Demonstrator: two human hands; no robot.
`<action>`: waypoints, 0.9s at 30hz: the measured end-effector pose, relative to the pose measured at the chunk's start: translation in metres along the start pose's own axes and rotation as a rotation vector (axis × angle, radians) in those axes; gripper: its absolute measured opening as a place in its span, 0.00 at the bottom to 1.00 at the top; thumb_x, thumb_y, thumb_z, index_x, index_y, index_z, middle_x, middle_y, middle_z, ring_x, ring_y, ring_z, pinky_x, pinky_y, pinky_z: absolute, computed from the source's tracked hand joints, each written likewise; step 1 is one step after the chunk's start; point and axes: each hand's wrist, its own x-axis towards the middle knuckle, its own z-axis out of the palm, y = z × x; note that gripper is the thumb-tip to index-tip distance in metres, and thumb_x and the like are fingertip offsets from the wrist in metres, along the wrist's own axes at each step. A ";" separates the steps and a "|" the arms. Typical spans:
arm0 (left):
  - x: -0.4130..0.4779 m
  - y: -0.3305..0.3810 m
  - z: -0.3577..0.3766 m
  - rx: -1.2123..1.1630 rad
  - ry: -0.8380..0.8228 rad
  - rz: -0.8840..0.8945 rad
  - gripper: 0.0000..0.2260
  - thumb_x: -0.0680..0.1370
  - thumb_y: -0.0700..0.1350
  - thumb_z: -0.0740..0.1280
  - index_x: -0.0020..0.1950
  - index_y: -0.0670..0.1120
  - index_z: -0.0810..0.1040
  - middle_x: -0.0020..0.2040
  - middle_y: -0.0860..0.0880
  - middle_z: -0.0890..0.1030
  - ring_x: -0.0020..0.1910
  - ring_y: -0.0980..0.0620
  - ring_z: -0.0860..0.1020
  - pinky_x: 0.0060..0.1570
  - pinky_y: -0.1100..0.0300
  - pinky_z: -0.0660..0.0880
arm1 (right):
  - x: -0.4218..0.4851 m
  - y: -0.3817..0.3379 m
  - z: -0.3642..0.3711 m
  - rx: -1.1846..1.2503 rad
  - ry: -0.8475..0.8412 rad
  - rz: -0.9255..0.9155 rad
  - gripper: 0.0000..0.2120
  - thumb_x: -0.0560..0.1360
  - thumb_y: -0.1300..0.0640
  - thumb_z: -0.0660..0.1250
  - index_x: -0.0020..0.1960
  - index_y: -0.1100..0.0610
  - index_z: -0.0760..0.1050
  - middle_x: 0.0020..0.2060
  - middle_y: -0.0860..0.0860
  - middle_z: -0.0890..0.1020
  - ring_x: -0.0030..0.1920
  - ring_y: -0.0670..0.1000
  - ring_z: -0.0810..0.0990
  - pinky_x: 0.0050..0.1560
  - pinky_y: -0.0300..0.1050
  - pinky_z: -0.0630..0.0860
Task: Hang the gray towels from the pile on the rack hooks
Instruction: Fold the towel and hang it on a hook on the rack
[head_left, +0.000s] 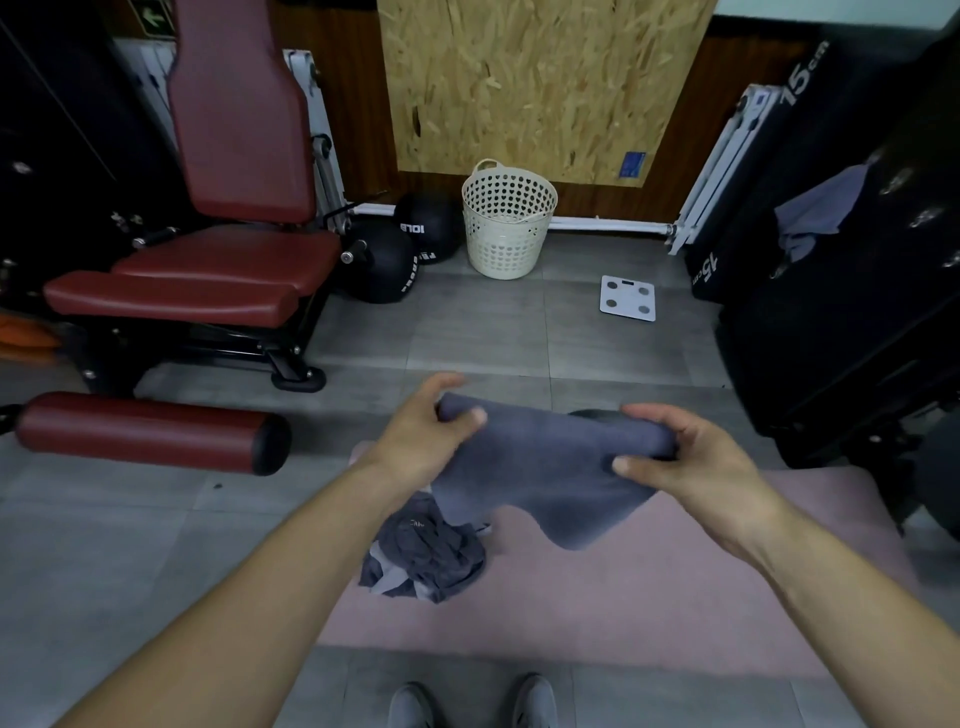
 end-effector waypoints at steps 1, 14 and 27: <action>-0.001 0.001 -0.004 0.070 -0.105 -0.002 0.25 0.73 0.45 0.77 0.66 0.56 0.73 0.55 0.51 0.80 0.55 0.54 0.80 0.52 0.64 0.79 | -0.001 0.000 0.000 -0.130 -0.016 0.005 0.26 0.67 0.69 0.78 0.60 0.50 0.79 0.52 0.46 0.85 0.55 0.43 0.83 0.55 0.32 0.76; -0.004 0.002 -0.017 0.691 -0.129 0.183 0.06 0.75 0.46 0.72 0.51 0.54 0.81 0.47 0.56 0.83 0.47 0.54 0.80 0.43 0.60 0.74 | 0.004 -0.001 -0.001 -0.662 -0.129 0.010 0.07 0.71 0.62 0.75 0.38 0.52 0.82 0.32 0.46 0.83 0.34 0.42 0.78 0.39 0.40 0.77; -0.003 -0.002 -0.032 0.195 0.075 0.174 0.14 0.72 0.47 0.78 0.52 0.52 0.76 0.33 0.51 0.78 0.33 0.55 0.77 0.35 0.62 0.74 | -0.009 -0.006 0.009 0.083 0.075 0.010 0.06 0.80 0.66 0.65 0.55 0.59 0.78 0.43 0.56 0.84 0.45 0.52 0.83 0.43 0.51 0.84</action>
